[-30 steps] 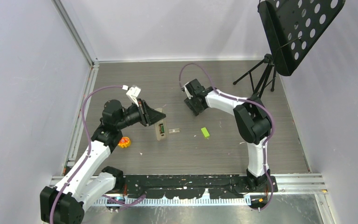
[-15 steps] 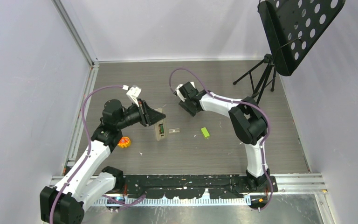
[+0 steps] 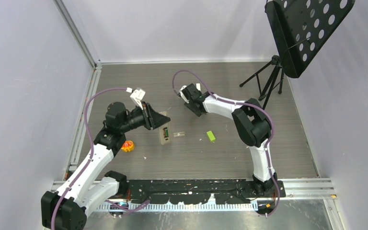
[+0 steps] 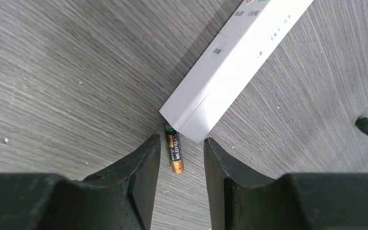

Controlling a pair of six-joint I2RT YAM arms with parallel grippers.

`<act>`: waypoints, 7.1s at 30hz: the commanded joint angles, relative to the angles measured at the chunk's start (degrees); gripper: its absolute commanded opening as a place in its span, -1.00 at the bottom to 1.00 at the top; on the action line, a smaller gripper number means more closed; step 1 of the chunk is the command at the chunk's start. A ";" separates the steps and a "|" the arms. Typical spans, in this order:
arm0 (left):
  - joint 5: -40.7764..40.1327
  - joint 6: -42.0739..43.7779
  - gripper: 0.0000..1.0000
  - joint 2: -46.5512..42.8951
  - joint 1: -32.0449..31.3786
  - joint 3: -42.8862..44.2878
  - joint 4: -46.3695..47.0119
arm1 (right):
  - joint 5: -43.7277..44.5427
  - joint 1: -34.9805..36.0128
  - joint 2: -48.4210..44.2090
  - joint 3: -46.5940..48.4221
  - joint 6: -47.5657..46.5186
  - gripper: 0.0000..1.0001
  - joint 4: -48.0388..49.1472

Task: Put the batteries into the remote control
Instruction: Move the battery to the center of the board, then pick up the battery from the center of the board, then load the battery into the remote control.

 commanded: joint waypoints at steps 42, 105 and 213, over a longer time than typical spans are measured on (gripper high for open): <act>-10.16 -15.27 -1.00 5.18 0.13 -6.61 20.97 | -22.70 -4.90 -15.99 -12.72 28.77 -0.93 -4.23; -14.37 -46.51 -1.00 4.82 0.13 -14.04 34.40 | -22.64 17.46 -43.47 -12.99 56.08 0.07 16.26; 2.58 -34.41 -1.00 3.16 1.27 0.52 28.26 | -30.21 14.37 -51.95 -42.61 77.69 0.56 61.21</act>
